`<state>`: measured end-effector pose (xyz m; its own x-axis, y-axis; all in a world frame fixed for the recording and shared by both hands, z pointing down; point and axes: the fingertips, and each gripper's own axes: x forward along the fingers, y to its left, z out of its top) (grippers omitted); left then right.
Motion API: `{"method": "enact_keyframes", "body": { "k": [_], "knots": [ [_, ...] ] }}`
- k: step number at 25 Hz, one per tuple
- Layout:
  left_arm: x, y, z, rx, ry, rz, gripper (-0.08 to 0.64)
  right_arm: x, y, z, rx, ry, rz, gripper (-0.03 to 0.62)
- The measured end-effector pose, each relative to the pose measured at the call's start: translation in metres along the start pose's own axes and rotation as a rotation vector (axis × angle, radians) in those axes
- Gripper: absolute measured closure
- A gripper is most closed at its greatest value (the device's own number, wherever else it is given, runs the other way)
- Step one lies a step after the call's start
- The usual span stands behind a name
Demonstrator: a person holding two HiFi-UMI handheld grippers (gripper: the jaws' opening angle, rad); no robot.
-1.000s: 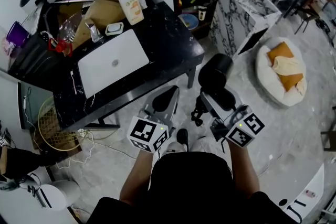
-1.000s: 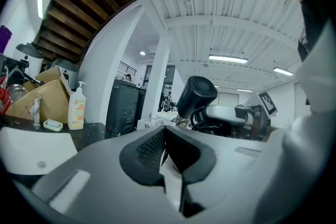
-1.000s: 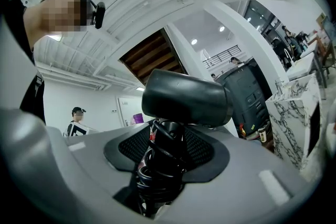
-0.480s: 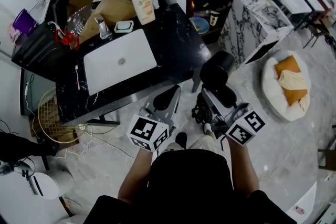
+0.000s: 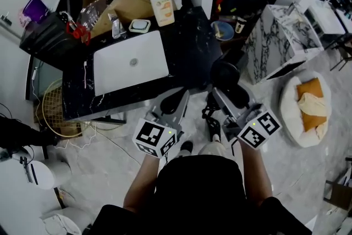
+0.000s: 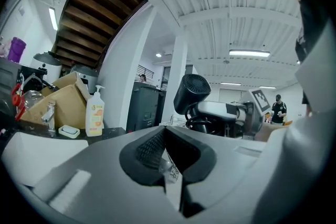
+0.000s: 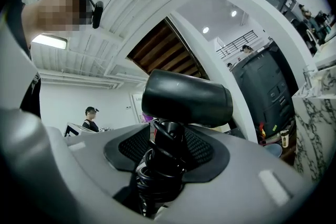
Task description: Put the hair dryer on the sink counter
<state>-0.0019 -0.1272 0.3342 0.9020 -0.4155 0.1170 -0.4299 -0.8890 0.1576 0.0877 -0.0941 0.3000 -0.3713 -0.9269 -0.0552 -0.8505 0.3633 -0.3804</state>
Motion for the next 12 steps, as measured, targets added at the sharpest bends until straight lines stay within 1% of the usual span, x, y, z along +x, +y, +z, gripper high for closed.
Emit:
{"method": "enact_keyframes", "body": {
  "k": [7,12],
  "knots": [
    [0.032,0.013,0.011,-0.007,-0.012,0.104,0.562,0.026,-0.037,0.018,-0.005,0.043,0.095,0.388],
    [0.046,0.017,0.015,-0.010,-0.024,0.183,0.562,0.041,-0.055,0.025,-0.018,0.077,0.165,0.388]
  ]
}}
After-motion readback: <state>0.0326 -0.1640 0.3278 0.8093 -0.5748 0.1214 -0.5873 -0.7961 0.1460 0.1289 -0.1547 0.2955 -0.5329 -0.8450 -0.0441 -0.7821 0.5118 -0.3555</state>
